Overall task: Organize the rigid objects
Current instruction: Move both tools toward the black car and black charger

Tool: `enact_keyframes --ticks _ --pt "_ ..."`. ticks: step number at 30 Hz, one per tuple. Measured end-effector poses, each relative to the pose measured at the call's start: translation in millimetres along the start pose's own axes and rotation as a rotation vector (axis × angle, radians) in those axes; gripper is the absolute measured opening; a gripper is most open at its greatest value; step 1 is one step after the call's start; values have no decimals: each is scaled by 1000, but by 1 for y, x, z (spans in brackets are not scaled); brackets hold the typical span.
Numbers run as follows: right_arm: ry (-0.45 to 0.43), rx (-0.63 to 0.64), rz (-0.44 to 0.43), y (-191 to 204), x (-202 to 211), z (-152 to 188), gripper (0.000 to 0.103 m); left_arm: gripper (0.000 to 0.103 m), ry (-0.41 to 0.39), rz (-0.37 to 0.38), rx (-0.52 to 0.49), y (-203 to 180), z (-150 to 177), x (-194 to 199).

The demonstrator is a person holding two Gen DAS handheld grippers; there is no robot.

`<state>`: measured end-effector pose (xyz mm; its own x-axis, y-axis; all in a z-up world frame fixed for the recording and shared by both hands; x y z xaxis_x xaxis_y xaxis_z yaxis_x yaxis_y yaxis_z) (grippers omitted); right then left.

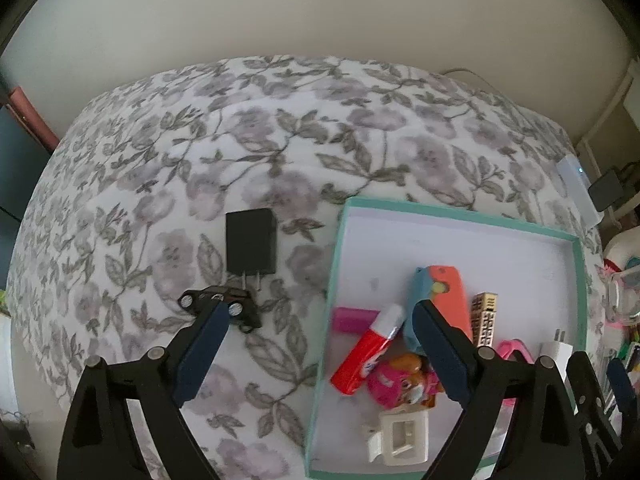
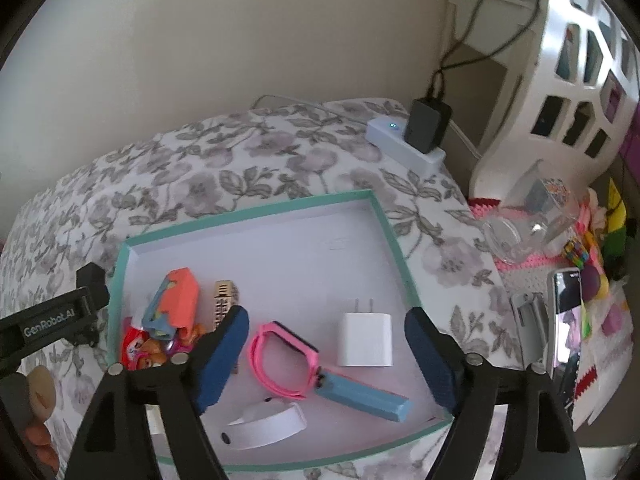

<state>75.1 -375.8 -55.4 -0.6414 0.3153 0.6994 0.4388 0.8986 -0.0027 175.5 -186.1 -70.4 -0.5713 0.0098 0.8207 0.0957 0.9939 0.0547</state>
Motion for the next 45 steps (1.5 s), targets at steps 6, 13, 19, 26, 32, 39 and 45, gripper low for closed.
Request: enact_keyframes --ticks 6,13,19,26,32,39,45 --pt "12 14 -9 7 -5 8 93 94 17 -38 11 9 10 -3" --pt "12 -15 -1 5 -5 11 103 101 28 -47 38 19 19 -3" --pt "28 -35 -1 7 -4 16 103 102 24 -55 51 29 21 -2" --pt "40 2 -46 35 -3 20 103 102 12 -17 92 52 12 -2" --pt "48 43 -86 70 -5 26 103 102 26 -67 174 106 8 -6" --pt "70 70 -152 115 -9 35 103 102 54 -115 240 153 13 -15" --pt "95 76 -188 142 -13 44 103 102 74 -106 239 157 18 -21"
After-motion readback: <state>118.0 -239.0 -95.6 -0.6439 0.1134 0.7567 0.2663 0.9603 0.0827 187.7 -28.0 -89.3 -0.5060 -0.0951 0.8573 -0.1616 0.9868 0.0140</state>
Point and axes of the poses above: each gripper's, at about its wrist camera, not at the fingertips, and x roughly against the way its jaws point, y to its left, z to its underside, the point moved 6 cm from there along -x, roughly the way its jaws point, and after that the axes turned 14 degrees about -y, right-handed, at the moved point
